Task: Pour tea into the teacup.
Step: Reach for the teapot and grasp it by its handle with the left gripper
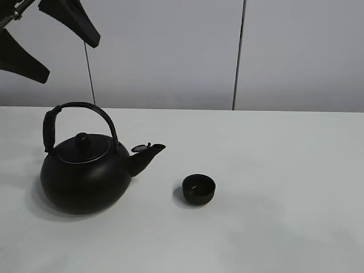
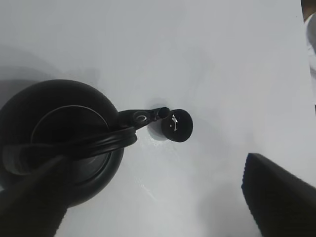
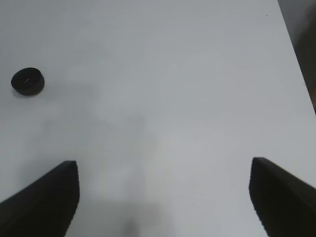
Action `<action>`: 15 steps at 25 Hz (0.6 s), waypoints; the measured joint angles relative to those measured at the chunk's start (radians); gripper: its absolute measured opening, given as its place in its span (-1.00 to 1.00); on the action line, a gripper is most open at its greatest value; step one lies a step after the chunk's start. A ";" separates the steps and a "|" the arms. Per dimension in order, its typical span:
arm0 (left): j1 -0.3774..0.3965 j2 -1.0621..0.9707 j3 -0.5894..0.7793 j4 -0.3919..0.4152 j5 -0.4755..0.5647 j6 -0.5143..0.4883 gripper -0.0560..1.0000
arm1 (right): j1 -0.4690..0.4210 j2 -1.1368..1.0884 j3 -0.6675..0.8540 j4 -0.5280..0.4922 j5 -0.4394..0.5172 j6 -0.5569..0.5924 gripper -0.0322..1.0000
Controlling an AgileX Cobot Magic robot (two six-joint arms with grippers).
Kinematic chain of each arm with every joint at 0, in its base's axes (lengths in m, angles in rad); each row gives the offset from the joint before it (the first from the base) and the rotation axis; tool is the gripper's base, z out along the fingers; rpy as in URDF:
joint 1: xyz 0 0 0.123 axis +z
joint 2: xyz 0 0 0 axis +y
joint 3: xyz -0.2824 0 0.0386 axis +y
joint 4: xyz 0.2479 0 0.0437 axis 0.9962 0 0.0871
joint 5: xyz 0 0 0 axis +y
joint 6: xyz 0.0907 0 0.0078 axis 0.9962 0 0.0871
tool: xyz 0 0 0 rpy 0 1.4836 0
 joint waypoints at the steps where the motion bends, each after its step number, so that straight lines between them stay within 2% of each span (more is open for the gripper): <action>1: 0.000 0.000 -0.005 0.000 -0.010 0.006 0.37 | 0.000 0.000 0.000 -0.001 0.000 0.000 0.30; 4: -0.005 -0.022 -0.003 0.024 -0.092 0.058 0.37 | 0.000 0.000 0.000 -0.002 0.000 0.000 0.30; 6: -0.020 -0.075 0.052 0.059 -0.244 0.096 0.37 | 0.000 0.000 0.000 -0.002 0.000 0.000 0.30; 9: -0.068 -0.195 0.229 0.078 -0.575 0.198 0.36 | 0.003 0.000 0.000 -0.002 0.000 0.000 0.30; 11: -0.133 -0.260 0.395 0.078 -0.833 0.282 0.35 | 0.003 0.000 0.000 -0.002 0.000 0.000 0.30; 15: -0.250 -0.258 0.676 0.070 -1.315 0.382 0.34 | 0.003 0.000 0.000 -0.002 -0.001 0.000 0.30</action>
